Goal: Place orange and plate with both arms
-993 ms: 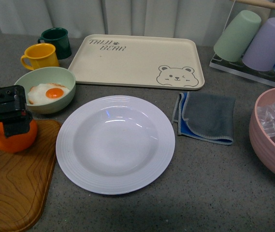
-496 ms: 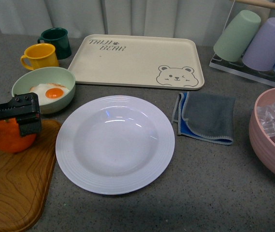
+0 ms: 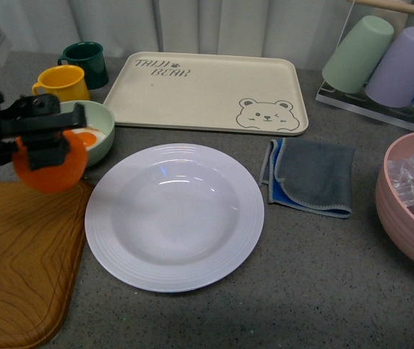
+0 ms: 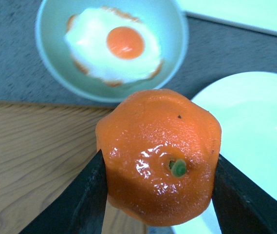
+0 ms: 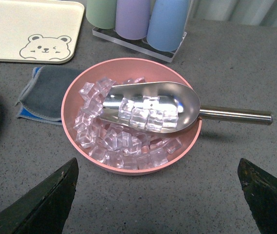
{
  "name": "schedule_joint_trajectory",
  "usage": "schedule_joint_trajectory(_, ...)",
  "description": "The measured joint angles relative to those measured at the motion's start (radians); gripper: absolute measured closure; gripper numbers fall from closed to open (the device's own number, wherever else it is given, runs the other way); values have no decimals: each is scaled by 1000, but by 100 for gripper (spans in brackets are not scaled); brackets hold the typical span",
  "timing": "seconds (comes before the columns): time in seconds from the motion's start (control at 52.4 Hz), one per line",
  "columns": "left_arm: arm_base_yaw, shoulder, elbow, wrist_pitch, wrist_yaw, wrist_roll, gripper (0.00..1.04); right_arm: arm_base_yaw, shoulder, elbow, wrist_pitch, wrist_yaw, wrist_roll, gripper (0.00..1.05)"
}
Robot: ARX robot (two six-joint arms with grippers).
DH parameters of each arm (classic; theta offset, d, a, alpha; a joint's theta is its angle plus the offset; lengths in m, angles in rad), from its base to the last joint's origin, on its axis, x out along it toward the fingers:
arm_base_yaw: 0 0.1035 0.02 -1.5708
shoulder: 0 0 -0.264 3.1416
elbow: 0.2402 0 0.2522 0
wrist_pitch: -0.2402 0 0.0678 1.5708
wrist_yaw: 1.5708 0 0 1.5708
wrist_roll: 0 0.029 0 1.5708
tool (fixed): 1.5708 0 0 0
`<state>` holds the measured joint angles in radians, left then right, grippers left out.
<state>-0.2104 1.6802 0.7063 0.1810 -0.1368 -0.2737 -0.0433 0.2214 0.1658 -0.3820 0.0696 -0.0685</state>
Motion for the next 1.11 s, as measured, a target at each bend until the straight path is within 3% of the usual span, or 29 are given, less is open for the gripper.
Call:
schedule_joint_trajectory(0.305, -231, 76, 85, 11, -10, -34, 54, 0, 0, 0, 0, 0, 0, 9)
schedule_joint_trajectory(0.477, -296, 156, 113, 33, -10, -55, 55, 0, 0, 0, 0, 0, 0, 9)
schedule_joint_trajectory(0.993, -309, 314, 154, 66, -15, -66, 55, 0, 0, 0, 0, 0, 0, 9)
schedule_joint_trajectory(1.031, -308, 315, 154, 60, -10, -70, 52, 0, 0, 0, 0, 0, 0, 9)
schedule_joint_trajectory(1.107, -305, 312, 155, 53, -10, -72, 37, 0, 0, 0, 0, 0, 0, 9)
